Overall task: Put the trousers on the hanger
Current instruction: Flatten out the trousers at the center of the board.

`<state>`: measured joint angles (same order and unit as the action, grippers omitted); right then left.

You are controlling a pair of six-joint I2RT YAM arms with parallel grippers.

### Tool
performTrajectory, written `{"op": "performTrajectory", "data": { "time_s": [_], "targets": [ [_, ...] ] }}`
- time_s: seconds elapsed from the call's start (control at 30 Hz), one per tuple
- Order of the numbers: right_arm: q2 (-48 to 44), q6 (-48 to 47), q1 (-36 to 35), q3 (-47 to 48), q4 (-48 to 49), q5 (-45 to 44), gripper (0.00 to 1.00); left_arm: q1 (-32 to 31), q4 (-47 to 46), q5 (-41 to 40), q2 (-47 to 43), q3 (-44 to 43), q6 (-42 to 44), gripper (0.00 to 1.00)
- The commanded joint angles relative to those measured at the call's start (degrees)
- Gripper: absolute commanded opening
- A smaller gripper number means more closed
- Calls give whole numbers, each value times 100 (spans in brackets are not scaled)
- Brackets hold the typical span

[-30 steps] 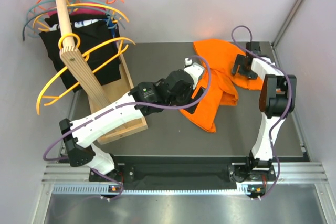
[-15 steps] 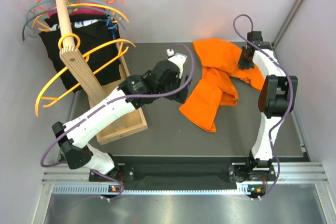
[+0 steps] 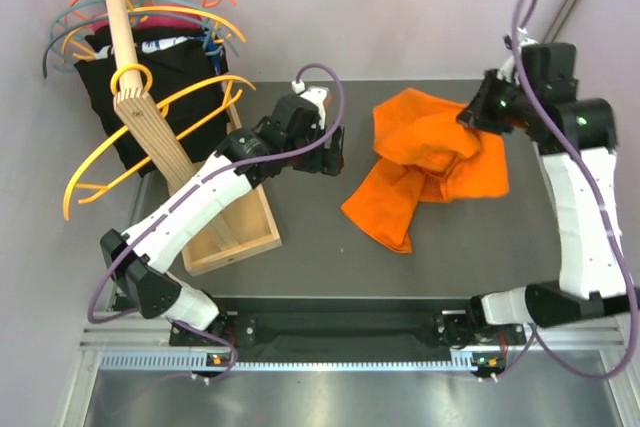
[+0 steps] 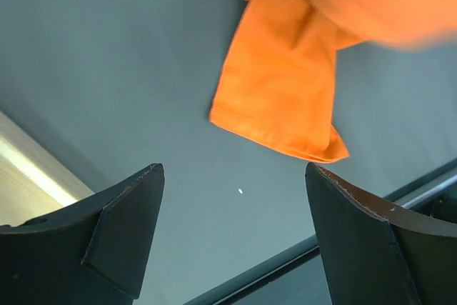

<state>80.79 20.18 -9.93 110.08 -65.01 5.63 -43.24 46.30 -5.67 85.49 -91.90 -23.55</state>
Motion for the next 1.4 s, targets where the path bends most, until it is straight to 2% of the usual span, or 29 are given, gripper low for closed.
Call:
{"op": "performTrajectory", "data": {
  "time_s": [0.0, 0.1, 0.17, 0.2, 0.27, 0.33, 0.37, 0.43, 0.5, 0.53, 0.6, 0.63, 0.67, 0.7, 0.73, 0.83, 0.87, 0.9, 0.97, 1.07, 1.2, 1.37],
  "targets": [
    [-695, 424, 44, 259, -1291, 114, 0, 176, -420, 93, -305, 215, -123, 85],
    [-1179, 627, 237, 15, -2064, -271, 0, 299, -718, 92, -524, 488, -150, 85],
    [-1634, 714, 473, -599, -2051, -1076, 0, 343, -1008, 276, -648, 708, -124, 88],
    [-1724, 706, 588, -1315, -2016, -1377, 0, 386, -1027, 355, -639, 734, -123, 88],
    [-1725, 513, 1182, -1979, -1648, -2009, 0, 387, -1001, 662, -508, 656, -158, 88],
    [-1629, 347, 1685, -2639, -1018, -2048, 0, 396, -930, 1023, -262, 524, -176, 88],
    [-1550, 302, 2227, -2832, -744, -2074, 1, 396, -887, 1129, -183, 472, -220, 87],
    [-1392, 214, 2819, -3290, -400, -2110, 3, 396, -781, 1217, 45, 392, -342, 87],
    [-1041, 223, 3006, -3449, -319, -2653, 26, 387, -833, 1244, 160, 427, -361, 88],
    [-865, 127, 3006, -3467, -249, -2498, 47, 387, -825, 1183, 282, 436, -369, 89],
    [-706, -49, 2980, -3310, -134, -1989, 62, 387, -833, 868, 493, 410, -335, 89],
    [-601, -128, 2919, -3231, -108, -1578, 81, 378, -851, 744, 564, 409, -300, 90],
    [-565, -190, 2692, -3152, -91, -1391, 94, 387, -903, 639, 626, 427, -256, 90],
    [-521, -277, 2472, -3029, -90, -1250, 100, 387, -1000, 620, 731, 488, -220, 90],
    [-382, -278, 1957, -2967, -169, -1118, 100, 387, -1157, 394, 802, 515, -168, 90],
    [-423, -130, 1224, -3202, -188, -444, 100, 387, -1421, 321, 1153, 585, -158, 90],
    [-511, 36, 1205, -3647, -83, -266, 97, 387, -1457, 321, 1284, 585, -167, 89],
    [-738, 317, 1204, -3895, 240, 67, 90, 396, -1466, 347, 1555, 533, -246, 89],
    [-959, 582, 1143, -4413, 462, 0, 85, 387, -1353, 418, 1855, 410, -343, 88],
    [-1110, 654, 1037, -4732, 735, -211, 86, 369, -1308, 479, 2348, 225, -650, 88],
    [-733, 294, 1037, -4794, 762, 122, 86, 378, -1361, 480, 2805, 251, -852, 87],
    [-600, 231, 1037, -4803, 911, 465, 87, 334, -1361, 470, 2719, 487, -1037, 86]
  ]
}}
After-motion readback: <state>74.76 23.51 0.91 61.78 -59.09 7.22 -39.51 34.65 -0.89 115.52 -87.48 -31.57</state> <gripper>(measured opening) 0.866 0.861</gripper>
